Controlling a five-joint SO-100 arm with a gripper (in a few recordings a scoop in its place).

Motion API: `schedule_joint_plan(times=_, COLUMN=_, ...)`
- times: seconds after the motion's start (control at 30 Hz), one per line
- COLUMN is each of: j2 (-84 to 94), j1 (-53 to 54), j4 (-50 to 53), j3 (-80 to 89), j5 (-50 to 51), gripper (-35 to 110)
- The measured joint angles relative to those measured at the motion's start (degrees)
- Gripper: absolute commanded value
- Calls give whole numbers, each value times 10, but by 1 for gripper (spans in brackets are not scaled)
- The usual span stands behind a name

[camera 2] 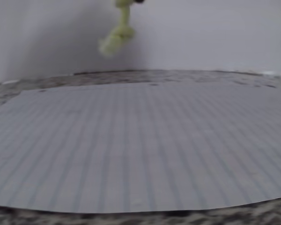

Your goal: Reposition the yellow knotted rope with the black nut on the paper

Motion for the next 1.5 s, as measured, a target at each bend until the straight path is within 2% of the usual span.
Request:
schedule_joint_plan(times=0.17, j2=34, j1=33, j4=-2, j3=53, j5=141, gripper=0)
schedule_joint_plan(times=0.5, j2=89, j1=120, j4=0, j3=76, j5=488, gripper=0)
schedule_joint_plan(times=0.77, j2=147, j1=221, j4=-14, j3=83, j5=665, gripper=0)
schedule_joint_plan(times=0.9, j2=174, j1=272, j4=-59, j3=142, j5=778, gripper=0)
schedule_joint_plan(times=1.03, j2=204, j1=303, j4=-156, j3=252, j5=894, gripper=0)
schedule_joint_plan(times=1.13, j2=219, j1=300, j4=-202, j3=291, j5=946, gripper=0)
schedule_joint_plan(times=1.27, j2=243, j1=273, j4=-204, j3=297, j5=964, gripper=0)
schedule_joint_plan(times=1.5, j2=324, j1=168, j4=-71, j3=328, j5=998, gripper=0)
